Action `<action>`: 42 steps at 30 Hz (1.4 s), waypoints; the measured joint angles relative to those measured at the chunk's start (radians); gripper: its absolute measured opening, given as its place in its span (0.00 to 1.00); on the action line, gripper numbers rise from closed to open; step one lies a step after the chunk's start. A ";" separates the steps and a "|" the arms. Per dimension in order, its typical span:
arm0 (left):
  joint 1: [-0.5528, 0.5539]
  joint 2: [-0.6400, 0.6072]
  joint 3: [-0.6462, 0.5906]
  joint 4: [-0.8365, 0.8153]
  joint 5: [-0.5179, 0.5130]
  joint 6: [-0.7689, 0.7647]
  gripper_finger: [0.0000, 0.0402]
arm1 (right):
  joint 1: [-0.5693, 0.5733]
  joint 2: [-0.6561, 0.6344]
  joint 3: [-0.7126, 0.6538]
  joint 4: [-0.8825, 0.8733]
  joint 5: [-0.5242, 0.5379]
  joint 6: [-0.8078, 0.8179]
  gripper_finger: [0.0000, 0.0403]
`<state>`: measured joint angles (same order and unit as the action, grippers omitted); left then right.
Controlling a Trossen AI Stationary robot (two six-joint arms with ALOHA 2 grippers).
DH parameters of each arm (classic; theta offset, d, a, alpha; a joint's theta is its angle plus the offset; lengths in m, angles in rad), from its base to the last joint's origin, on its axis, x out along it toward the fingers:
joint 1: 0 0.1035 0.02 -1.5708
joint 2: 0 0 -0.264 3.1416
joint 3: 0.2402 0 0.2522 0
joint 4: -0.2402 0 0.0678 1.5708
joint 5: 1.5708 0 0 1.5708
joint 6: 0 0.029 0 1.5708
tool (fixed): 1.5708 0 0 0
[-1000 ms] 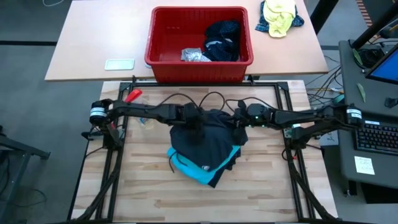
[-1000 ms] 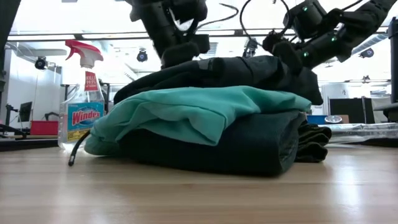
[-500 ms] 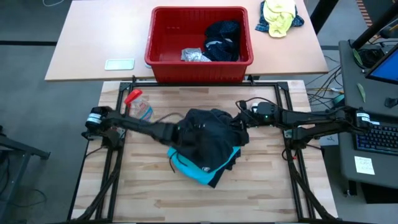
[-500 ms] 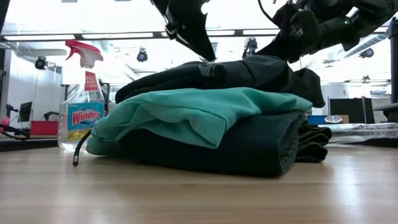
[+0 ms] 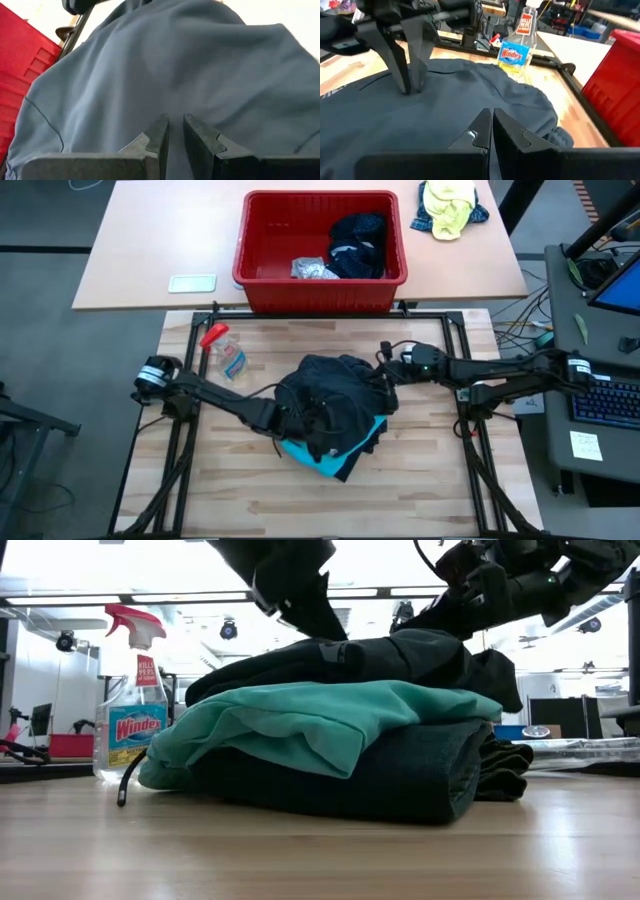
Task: Fold Laundry from Bin
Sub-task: Fold the black shorts
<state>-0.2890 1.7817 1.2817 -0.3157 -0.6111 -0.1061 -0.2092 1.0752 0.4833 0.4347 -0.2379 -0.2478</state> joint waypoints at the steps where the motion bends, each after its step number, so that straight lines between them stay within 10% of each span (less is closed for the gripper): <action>1: 0.004 0.000 -0.002 0.001 0.000 -0.002 0.11 | 0.000 0.005 0.000 0.001 0.000 -0.003 0.02; 42: 0.060 -0.062 -0.384 0.623 0.185 0.061 0.11 | -0.001 0.120 0.002 0.036 0.002 -0.014 0.02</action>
<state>-0.2286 1.7195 0.8978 0.3076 -0.4258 -0.0450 -0.2100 1.1950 0.4850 0.4706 -0.2359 -0.2618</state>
